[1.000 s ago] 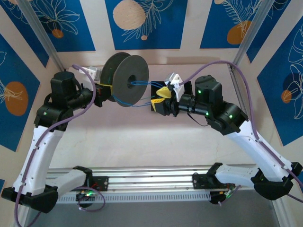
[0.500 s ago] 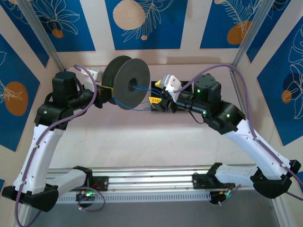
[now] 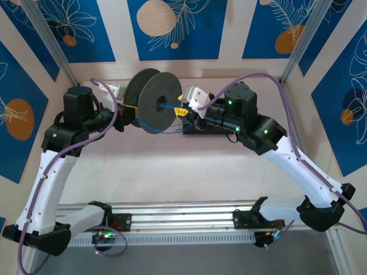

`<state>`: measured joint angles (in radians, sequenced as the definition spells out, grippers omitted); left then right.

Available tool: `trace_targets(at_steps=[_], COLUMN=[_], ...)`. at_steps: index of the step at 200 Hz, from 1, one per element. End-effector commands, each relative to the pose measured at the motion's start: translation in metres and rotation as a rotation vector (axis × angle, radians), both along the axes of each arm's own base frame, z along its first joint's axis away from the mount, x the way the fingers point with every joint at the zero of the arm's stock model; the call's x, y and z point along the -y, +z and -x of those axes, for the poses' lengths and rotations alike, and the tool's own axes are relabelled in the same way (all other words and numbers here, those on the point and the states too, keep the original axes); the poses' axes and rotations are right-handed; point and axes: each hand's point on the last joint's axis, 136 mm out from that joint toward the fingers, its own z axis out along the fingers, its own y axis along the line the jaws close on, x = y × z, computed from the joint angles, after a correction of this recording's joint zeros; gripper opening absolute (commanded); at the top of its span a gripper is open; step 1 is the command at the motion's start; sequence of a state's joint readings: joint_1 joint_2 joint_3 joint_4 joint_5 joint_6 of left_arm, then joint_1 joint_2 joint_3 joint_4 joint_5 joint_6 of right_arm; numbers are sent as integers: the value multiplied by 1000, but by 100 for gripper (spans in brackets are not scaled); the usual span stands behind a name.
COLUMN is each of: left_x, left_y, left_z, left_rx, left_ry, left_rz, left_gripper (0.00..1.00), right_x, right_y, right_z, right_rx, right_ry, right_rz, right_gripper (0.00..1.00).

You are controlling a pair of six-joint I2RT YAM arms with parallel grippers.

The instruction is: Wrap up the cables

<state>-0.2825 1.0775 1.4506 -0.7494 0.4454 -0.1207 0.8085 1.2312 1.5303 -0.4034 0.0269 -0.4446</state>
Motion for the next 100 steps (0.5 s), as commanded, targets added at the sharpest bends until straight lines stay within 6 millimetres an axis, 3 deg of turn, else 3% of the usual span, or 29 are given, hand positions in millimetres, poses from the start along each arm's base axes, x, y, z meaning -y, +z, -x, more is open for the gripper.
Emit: trace_targets(at_steps=[1, 33, 40, 51, 76, 100], left_x=[4, 4, 4, 1, -15, -43], left_y=[37, 39, 40, 41, 48, 53], left_z=[7, 6, 6, 2, -17, -43], left_rx=[124, 127, 128, 125, 113, 104], left_ry=[-44, -40, -34, -7, 157, 397], left_rz=[43, 52, 55, 59, 109, 185], left_gripper=[0, 0, 0, 0, 0, 0], right_x=[-3, -5, -6, -5, 6, 25], right_y=[17, 9, 7, 5, 6, 7], right_z=[1, -4, -5, -8, -8, 4], right_rx=[34, 20, 17, 8, -42, -198], right_ry=[6, -3, -7, -22, -79, -124], right_rz=[-27, -7, -3, 4, -38, -189], right_gripper=[29, 31, 23, 0, 0, 0])
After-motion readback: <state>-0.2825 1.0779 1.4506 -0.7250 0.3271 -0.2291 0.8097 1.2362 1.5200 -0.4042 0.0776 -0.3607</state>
